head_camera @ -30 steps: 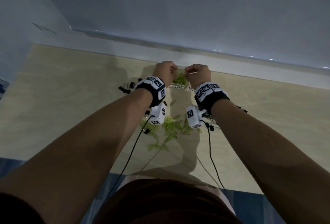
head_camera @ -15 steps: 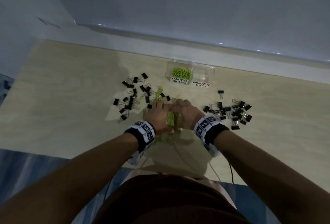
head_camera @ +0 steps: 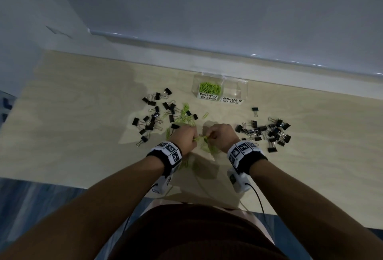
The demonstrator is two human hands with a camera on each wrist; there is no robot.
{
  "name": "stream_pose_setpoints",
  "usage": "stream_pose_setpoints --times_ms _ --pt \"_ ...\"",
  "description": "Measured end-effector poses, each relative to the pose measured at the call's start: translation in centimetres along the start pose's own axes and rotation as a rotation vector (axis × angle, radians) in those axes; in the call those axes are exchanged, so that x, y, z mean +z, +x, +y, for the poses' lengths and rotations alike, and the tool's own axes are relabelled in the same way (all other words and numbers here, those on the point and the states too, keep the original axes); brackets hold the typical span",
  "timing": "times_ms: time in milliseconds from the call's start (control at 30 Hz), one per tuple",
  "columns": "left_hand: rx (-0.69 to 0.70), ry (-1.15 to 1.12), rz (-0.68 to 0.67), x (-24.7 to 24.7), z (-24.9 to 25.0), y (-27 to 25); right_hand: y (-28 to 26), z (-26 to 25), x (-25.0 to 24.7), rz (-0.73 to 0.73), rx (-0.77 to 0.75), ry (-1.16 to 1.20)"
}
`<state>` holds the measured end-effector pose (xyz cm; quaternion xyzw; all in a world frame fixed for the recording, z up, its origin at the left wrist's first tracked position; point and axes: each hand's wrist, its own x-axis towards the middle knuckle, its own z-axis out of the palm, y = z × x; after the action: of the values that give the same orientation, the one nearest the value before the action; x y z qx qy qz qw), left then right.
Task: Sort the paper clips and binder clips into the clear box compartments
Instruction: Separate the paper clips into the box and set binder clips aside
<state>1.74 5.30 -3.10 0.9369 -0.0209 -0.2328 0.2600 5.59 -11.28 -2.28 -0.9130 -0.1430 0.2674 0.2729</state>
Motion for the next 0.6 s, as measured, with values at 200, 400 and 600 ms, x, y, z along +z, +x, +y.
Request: stream_pose_setpoints --times_ms 200,400,600 --pt "0.003 -0.06 0.007 -1.3 0.1 0.6 0.8 -0.1 -2.0 0.174 0.214 0.453" --pt "-0.012 -0.256 0.129 -5.8 1.6 3.3 5.8 -2.3 -7.6 0.369 0.13 0.491" --pt "0.021 -0.234 0.317 -11.4 4.1 8.3 9.4 -4.0 -9.4 0.422 0.151 0.305"
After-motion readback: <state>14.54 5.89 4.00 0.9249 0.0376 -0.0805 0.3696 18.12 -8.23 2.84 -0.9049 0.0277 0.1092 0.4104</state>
